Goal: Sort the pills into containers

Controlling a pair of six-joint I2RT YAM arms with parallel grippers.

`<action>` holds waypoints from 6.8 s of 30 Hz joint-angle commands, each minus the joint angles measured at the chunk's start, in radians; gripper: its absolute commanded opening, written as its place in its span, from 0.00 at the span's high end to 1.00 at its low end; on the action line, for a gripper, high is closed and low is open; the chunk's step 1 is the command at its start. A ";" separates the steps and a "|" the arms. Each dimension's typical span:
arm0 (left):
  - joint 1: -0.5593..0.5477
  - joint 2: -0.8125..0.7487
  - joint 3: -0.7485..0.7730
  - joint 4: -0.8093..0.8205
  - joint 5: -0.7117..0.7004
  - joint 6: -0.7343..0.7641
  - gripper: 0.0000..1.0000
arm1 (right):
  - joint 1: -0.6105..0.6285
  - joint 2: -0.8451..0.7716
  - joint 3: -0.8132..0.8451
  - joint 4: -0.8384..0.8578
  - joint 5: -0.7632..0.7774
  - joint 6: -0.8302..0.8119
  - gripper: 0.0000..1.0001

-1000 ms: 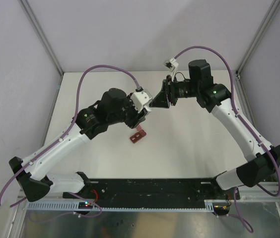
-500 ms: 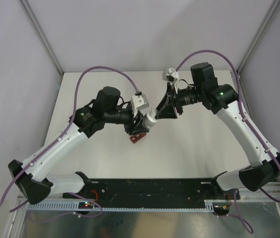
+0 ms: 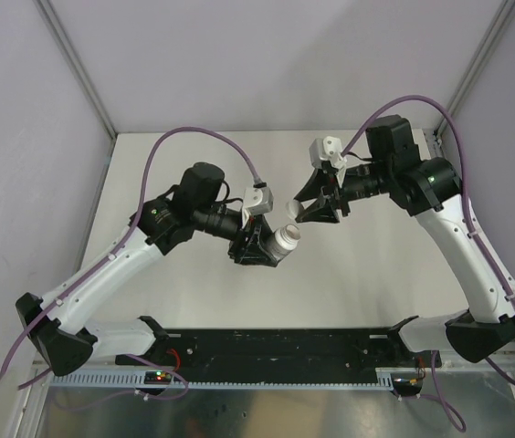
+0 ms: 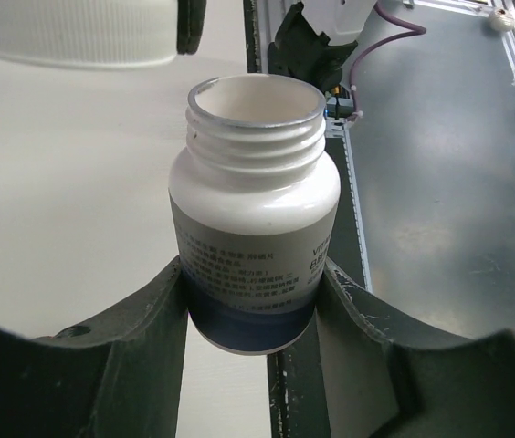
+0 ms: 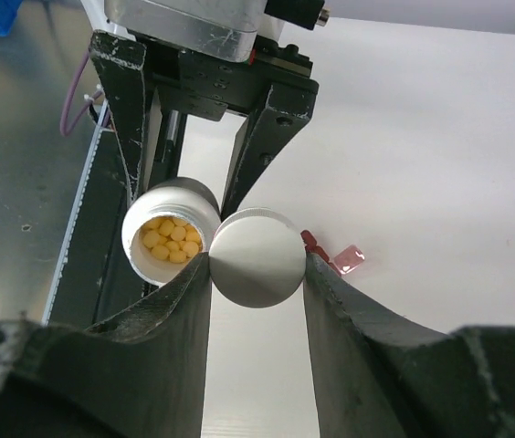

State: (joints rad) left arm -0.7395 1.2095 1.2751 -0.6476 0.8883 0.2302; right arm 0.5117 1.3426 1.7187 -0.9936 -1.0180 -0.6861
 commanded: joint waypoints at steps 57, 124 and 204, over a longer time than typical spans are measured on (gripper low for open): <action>0.072 -0.177 -0.135 0.005 -0.424 0.083 1.00 | -0.076 0.441 -0.655 0.635 0.764 0.298 0.72; 0.235 -0.244 -0.222 -0.025 -0.380 0.124 1.00 | 0.087 0.879 0.152 0.262 0.299 0.251 0.24; 0.235 -0.167 -0.207 0.005 -0.444 0.136 1.00 | -0.002 0.690 -0.190 0.424 0.206 0.326 0.94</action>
State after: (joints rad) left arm -0.5133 1.0348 1.0267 -0.6907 0.4706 0.3508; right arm 0.5293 2.1304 1.5864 -0.6655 -0.8192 -0.4133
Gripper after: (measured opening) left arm 0.537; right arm 0.076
